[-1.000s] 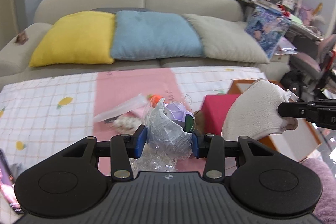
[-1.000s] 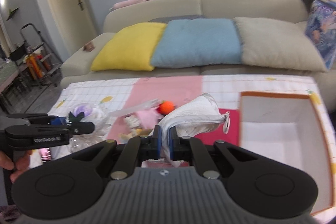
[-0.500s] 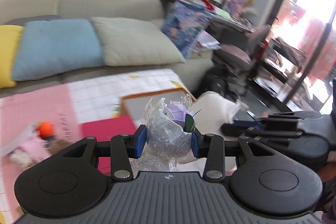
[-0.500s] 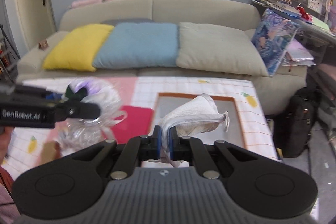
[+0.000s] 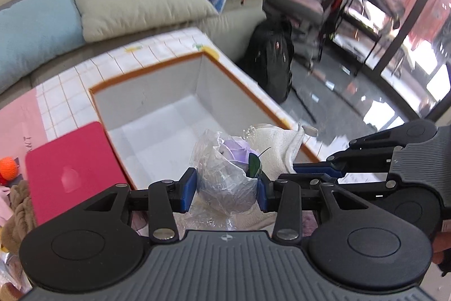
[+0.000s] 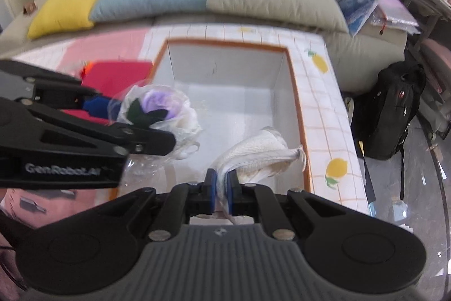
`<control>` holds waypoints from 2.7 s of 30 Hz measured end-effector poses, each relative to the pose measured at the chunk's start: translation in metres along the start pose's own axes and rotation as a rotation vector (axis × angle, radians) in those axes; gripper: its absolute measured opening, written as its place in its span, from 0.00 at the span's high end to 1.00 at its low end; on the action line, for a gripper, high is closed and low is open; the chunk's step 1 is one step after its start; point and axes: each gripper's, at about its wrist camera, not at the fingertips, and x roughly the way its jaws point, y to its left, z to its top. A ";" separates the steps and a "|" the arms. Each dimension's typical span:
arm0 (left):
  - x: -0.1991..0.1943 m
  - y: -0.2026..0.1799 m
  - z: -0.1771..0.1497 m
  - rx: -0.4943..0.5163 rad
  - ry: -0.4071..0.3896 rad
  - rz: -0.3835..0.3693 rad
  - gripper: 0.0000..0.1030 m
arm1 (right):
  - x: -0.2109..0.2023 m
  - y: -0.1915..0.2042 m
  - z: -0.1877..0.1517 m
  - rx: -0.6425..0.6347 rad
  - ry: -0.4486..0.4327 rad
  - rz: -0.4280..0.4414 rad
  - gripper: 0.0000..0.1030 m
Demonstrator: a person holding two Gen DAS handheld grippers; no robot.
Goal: Organize soft objects
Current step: 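Carry the bouquet and towel over the open cardboard box with both grippers, then open both grippers to drop the bouquet and towel into the box, then grasp the brown coir sponge with the left gripper while the right gripper grasps the white tissue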
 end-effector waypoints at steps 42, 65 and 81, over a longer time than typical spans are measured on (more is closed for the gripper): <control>0.007 0.003 -0.002 -0.026 0.060 0.037 0.27 | 0.033 0.005 -0.001 -0.196 0.155 -0.157 0.53; -0.105 0.034 -0.048 -0.045 -0.252 0.185 0.28 | -0.014 0.079 -0.007 0.139 -0.224 0.004 0.45; -0.128 0.120 -0.161 -0.395 -0.098 0.410 0.12 | 0.009 0.172 -0.032 0.039 -0.241 0.058 0.43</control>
